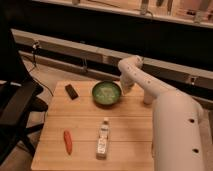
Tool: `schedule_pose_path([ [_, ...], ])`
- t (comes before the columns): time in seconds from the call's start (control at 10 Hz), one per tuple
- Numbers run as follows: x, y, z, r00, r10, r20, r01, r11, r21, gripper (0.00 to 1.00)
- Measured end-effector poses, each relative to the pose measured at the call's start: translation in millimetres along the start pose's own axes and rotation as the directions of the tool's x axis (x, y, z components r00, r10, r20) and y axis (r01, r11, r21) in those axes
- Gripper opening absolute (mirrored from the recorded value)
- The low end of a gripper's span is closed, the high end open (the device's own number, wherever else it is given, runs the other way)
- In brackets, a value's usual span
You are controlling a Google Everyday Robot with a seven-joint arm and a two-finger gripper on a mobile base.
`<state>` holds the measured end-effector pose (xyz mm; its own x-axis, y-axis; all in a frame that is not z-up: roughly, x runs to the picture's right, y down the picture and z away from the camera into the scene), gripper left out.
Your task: Push the ceramic bowl across the table
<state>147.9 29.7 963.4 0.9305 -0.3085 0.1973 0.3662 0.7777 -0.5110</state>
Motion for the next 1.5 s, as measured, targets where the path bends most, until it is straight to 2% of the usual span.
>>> schedule_pose_path([
  [0.3, -16, -8, -15, 1.0, -0.019, 0.002, 0.019, 1.0, 0.009, 0.0],
  [0.6, -25, -7, -8, 0.999, -0.043, -0.002, 0.043, 0.999, -0.001, 0.0],
  [1.2, -49, -15, -11, 0.995, -0.102, 0.001, 0.102, 0.995, 0.0, 0.0],
  [1.5, -49, -13, -11, 0.993, -0.122, -0.001, 0.122, 0.993, -0.003, 0.0],
])
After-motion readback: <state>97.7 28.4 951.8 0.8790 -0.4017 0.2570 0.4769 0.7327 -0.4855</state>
